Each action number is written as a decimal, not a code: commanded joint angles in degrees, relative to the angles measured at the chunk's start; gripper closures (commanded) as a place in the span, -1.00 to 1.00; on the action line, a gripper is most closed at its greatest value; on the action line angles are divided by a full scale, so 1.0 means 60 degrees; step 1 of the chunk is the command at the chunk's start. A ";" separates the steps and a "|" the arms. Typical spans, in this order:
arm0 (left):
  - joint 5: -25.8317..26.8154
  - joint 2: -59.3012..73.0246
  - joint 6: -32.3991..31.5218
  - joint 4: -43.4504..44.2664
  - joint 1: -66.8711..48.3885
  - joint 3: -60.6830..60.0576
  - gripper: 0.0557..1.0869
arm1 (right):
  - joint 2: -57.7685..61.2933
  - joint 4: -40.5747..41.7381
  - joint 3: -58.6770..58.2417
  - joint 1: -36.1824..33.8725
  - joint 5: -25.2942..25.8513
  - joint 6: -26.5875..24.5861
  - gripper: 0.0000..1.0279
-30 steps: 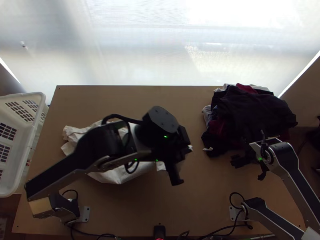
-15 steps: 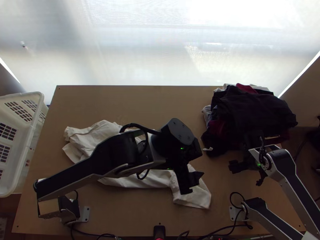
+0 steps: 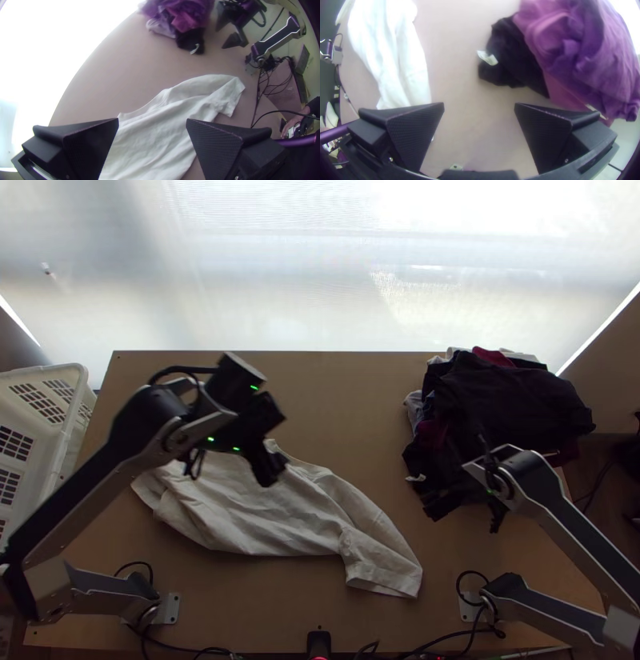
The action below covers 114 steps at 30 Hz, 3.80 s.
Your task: Fold the t-shirt
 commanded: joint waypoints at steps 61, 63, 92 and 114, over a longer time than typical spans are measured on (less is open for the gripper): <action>-0.1269 -0.2580 0.4887 0.2989 0.4958 -0.6159 -0.90 | 0.3826 0.2882 -0.0105 0.1879 -0.3530 -0.0419 -0.53; -0.1269 -0.2580 0.4858 0.2989 0.4914 -0.6173 -0.90 | 0.3884 0.2882 -0.0090 0.1806 -0.3501 -0.0521 -0.53; -0.1459 -0.1848 0.4858 0.4674 0.4562 -0.6759 -0.90 | 0.3782 0.4317 -0.0852 0.2070 -0.3296 -0.1137 0.95; -0.0507 0.3880 0.4331 0.2887 0.4621 -0.1559 -0.90 | 0.3489 0.4493 -0.1204 0.2509 -0.3310 -0.0595 0.95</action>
